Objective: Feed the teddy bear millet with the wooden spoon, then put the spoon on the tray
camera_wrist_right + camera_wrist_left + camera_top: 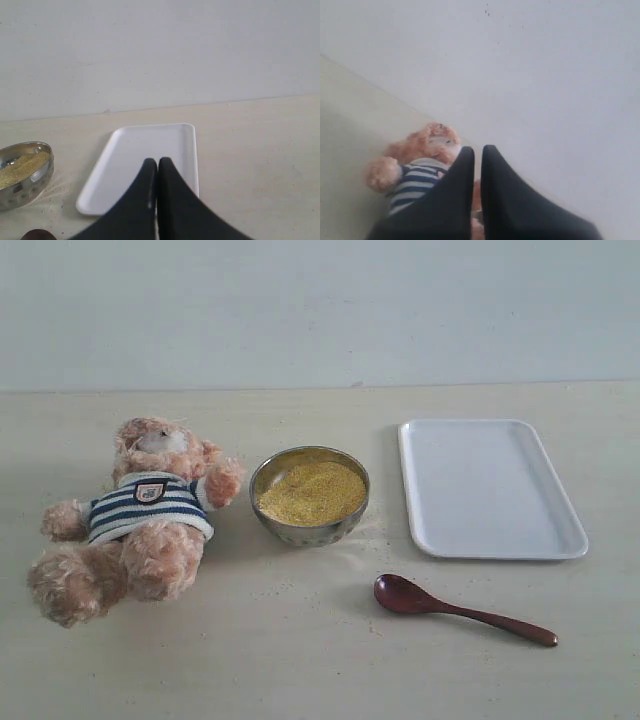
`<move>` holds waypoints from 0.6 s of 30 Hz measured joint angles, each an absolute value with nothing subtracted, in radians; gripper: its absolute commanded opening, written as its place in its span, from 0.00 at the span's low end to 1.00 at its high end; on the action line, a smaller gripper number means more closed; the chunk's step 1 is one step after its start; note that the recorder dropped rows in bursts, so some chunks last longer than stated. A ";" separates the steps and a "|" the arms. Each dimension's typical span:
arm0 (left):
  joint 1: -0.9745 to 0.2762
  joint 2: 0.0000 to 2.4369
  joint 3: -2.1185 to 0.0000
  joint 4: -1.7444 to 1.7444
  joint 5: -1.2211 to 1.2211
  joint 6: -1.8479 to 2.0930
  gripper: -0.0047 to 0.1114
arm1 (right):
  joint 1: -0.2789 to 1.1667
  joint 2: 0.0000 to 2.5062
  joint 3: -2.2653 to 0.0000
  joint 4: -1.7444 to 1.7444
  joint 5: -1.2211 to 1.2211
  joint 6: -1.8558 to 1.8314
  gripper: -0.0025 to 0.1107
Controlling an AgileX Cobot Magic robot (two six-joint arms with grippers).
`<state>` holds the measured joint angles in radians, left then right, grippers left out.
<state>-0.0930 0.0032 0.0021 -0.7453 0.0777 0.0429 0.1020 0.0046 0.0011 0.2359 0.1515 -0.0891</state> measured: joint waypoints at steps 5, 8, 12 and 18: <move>-0.093 0.003 -0.053 -0.980 0.103 0.042 0.08 | 0.102 0.005 0.001 0.236 0.152 -0.089 0.02; -0.093 0.002 -0.128 -1.020 0.204 0.051 0.08 | 0.102 0.005 0.001 0.236 0.152 -0.089 0.02; -0.093 0.000 -0.252 -1.031 0.348 0.084 0.08 | 0.102 0.005 0.001 0.236 0.152 -0.089 0.02; -0.093 0.079 -0.400 -0.968 0.611 0.093 0.08 | 0.102 0.005 0.001 0.236 0.152 -0.089 0.02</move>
